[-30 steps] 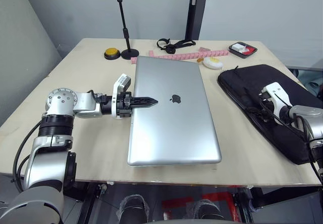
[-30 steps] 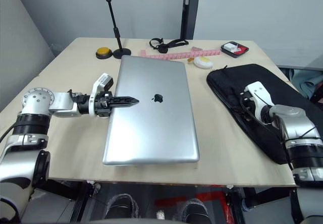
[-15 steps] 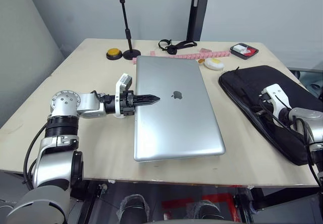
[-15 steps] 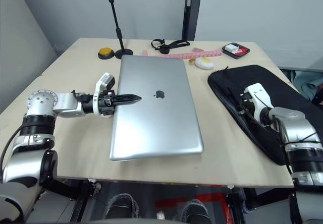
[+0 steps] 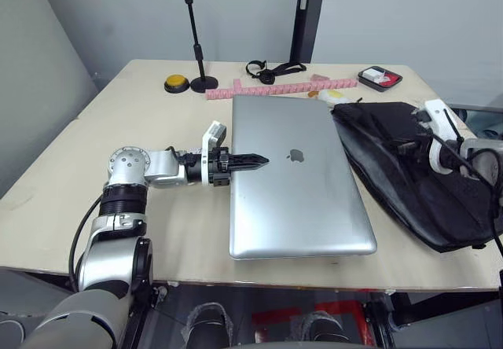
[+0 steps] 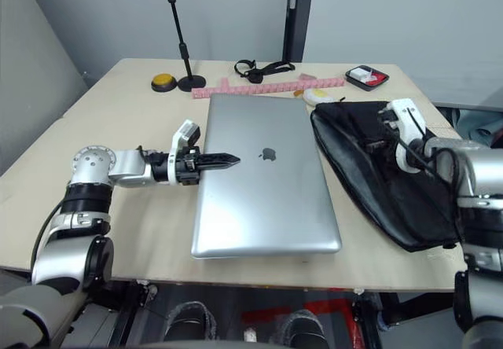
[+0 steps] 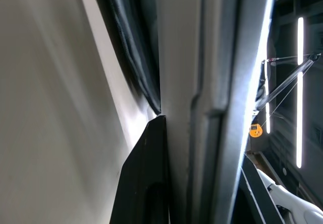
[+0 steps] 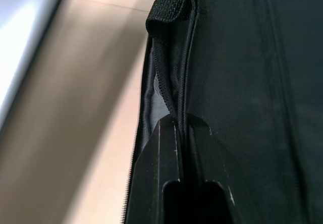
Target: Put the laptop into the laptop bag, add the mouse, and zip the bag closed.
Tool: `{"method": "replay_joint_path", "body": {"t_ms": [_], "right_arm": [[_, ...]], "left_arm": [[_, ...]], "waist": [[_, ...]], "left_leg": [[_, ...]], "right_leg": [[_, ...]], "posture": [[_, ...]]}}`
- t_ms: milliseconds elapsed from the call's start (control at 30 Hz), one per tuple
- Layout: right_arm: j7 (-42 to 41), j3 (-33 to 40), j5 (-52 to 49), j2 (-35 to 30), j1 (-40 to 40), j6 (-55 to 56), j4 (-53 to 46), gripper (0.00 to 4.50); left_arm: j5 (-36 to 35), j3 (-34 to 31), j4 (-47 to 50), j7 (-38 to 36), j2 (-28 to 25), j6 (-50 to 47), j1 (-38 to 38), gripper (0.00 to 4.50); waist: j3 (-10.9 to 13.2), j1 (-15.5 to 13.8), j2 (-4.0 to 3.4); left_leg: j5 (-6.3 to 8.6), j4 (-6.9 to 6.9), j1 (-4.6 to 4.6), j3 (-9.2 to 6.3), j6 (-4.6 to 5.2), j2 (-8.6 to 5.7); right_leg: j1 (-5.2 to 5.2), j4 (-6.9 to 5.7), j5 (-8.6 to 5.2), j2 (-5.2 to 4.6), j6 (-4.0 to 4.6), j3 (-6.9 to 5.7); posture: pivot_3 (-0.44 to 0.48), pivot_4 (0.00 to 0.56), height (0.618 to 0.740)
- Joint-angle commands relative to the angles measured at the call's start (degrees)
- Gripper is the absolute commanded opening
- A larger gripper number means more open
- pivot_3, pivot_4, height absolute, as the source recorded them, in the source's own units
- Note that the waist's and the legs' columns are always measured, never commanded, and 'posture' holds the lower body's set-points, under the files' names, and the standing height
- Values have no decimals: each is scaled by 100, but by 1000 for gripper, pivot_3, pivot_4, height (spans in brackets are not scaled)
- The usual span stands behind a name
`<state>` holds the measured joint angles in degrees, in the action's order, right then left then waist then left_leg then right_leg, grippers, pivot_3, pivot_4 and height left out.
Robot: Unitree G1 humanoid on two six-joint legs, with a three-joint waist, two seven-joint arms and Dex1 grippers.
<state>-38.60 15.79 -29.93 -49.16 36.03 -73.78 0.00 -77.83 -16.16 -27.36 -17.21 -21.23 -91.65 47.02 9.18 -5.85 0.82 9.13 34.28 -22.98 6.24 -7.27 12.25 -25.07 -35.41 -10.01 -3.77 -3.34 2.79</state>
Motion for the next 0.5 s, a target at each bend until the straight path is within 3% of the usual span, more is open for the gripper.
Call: {"method": "replay_joint_path", "body": {"t_ms": [33,200,500], "right_arm": [[171,537,-384,21,464,-902,-204,40],[446,997,-567,322,903,-1802,-74,40],[902,1246,-863,601,1038,-1872,-43,40]], "left_arm": [[-275,-443,224,24,225,158,113,305],[-245,-533,209,434,614,301,58,305],[26,-708,-17,1046,1185,643,63,305]], "waist": [[0,-12,0],[0,-29,0],[0,-32,0]], "left_leg": [[0,0,0,0,0,0],[0,0,0,-1,-1,0],[-1,0,-2,-1,-2,0]], "right_leg": [[0,0,0,0,0,-1],[1,0,1,0,-1,-1],[0,1,2,-1,-4,-1]], "posture": [[0,150,739],[0,150,739],[0,150,739]]}}
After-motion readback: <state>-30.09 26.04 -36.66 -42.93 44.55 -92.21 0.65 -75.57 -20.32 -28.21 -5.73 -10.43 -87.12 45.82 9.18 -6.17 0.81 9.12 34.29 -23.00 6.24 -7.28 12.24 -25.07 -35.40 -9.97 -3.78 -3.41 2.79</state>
